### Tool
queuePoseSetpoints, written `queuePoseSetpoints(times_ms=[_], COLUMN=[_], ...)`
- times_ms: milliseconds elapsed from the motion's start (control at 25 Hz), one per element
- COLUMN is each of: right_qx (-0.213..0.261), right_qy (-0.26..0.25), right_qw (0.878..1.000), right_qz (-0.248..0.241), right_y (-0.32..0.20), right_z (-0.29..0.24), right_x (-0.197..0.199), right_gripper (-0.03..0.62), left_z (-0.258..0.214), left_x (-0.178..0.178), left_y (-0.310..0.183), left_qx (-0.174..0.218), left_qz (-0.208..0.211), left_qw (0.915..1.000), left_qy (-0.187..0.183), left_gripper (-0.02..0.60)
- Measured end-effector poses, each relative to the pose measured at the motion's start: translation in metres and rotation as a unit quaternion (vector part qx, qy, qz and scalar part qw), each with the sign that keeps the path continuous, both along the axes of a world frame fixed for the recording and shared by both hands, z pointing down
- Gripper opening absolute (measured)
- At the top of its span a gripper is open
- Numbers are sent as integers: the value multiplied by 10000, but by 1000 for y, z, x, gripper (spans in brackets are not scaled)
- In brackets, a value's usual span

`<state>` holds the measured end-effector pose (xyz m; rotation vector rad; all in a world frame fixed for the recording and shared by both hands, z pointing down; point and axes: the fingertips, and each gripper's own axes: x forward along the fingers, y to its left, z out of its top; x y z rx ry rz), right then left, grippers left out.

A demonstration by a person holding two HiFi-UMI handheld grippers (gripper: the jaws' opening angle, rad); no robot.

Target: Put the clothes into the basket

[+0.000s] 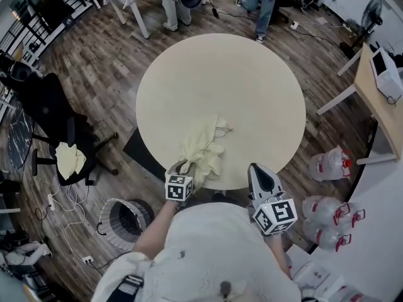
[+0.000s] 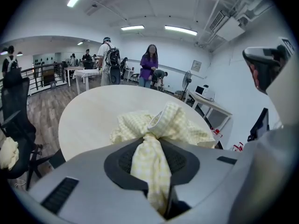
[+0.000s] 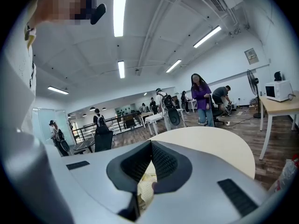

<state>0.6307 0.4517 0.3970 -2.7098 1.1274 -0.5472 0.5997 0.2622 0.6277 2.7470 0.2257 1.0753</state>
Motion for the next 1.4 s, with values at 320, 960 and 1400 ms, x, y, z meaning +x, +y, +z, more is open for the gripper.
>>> queuePoseSetpoints(times_ms=[320, 960, 1400], right_qx=[18, 39, 55], right_qy=[-18, -20, 1], right_qw=[9995, 9966, 9941], right_qz=[-329, -827, -1082], right_y=[-19, -45, -49], right_z=[2, 4, 3], right_x=[2, -2, 3], right_gripper=[6, 6, 7], left_z=[-54, -139, -186], left_x=[0, -8, -11], left_y=[0, -8, -12], left_qx=[-240, -427, -401], left_qz=[-72, -381, -643], left_qw=[9973, 9823, 9695], left_qy=[684, 1783, 2331], left_gripper=[92, 92, 92])
